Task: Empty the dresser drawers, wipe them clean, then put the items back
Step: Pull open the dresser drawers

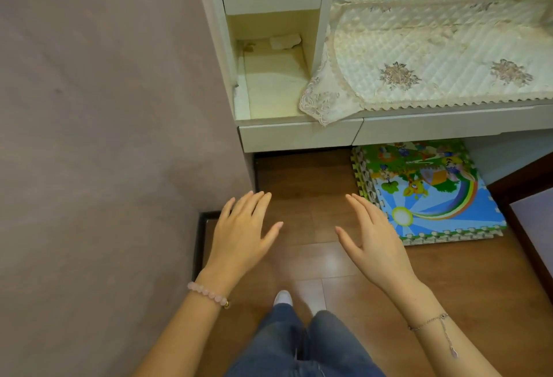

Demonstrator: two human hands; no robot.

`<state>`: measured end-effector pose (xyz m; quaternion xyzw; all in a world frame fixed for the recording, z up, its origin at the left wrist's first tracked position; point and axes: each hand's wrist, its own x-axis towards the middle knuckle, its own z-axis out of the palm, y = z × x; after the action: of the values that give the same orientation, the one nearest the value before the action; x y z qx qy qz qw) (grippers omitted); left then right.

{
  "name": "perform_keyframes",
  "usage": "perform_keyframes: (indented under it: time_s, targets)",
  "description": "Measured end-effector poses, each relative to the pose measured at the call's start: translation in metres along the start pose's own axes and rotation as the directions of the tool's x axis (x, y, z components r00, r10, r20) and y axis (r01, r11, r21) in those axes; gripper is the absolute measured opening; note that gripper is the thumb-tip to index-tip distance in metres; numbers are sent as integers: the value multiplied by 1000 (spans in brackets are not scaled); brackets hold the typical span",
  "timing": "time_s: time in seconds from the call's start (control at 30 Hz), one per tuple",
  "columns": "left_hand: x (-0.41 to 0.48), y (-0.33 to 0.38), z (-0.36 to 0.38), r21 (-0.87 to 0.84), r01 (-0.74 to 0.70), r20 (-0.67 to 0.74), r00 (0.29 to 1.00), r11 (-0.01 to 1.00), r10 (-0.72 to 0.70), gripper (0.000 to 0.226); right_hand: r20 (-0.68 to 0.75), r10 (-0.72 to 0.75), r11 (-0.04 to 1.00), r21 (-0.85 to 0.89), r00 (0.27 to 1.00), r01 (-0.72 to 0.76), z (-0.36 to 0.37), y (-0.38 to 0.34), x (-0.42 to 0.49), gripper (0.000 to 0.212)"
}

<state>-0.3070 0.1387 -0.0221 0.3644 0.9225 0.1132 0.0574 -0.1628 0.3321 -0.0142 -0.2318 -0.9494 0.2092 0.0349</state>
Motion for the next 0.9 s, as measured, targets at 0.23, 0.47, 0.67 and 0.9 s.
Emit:
perform_keyframes:
  time_s: [0.23, 0.47, 0.67, 0.9]
  targets:
    - [58, -13, 7, -2, 4, 29, 1000, 1000, -4, 60, 10, 10, 999, 31, 1000, -10, 2, 8, 72, 61]
    - [121, -15, 10, 7, 22, 57, 998, 1000, -23, 59, 67, -22, 999, 46, 998, 18, 10, 27, 143, 62]
    - [181, -19, 9, 14, 56, 73, 996, 998, -57, 57, 96, -61, 997, 59, 993, 55, 13, 45, 203, 60]
    - [220, -32, 15, 3, 73, 89, 993, 997, -73, 57, 125, -77, 995, 78, 989, 67, 27, 50, 241, 59]
